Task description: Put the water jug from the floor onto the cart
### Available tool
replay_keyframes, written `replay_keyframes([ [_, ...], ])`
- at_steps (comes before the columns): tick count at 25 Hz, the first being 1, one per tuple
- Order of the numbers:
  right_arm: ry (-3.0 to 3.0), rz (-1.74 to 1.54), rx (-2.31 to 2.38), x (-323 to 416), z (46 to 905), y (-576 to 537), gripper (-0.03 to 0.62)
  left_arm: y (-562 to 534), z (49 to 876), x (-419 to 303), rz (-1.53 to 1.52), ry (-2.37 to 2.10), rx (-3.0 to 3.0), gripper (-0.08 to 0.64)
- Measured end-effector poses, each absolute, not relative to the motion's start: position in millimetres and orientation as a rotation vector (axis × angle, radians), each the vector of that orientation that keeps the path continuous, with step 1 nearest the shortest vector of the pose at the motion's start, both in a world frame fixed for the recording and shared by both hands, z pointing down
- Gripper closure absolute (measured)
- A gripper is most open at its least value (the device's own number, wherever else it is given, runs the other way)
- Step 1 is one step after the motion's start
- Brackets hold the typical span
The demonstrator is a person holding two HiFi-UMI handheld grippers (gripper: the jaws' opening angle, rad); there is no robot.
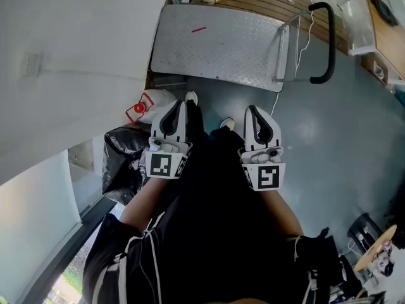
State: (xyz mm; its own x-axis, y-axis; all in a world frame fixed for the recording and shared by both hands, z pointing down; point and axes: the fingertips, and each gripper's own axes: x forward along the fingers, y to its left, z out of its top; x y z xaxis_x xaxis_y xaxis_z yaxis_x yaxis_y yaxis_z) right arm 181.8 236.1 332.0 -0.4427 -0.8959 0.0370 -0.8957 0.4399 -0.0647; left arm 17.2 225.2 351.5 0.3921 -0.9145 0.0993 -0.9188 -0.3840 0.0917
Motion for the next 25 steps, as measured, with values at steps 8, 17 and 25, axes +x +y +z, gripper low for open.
replay_keyframes([
  [8,2.639,-0.034,-1.722,157.6,321.2,203.9,0.572,197.3,366.2,4.9,0.051,-1.55,2.54,0.541],
  [17,2.633,0.02,-1.767,115.9,313.7,140.1,0.572,136.5,368.0,-47.0,0.007,-1.556,2.513,0.541],
  [25,2.675,0.027,-1.752,55.8,315.9,92.8,0.572,86.3,365.4,-100.1,-0.081,-1.553,2.475,0.541],
])
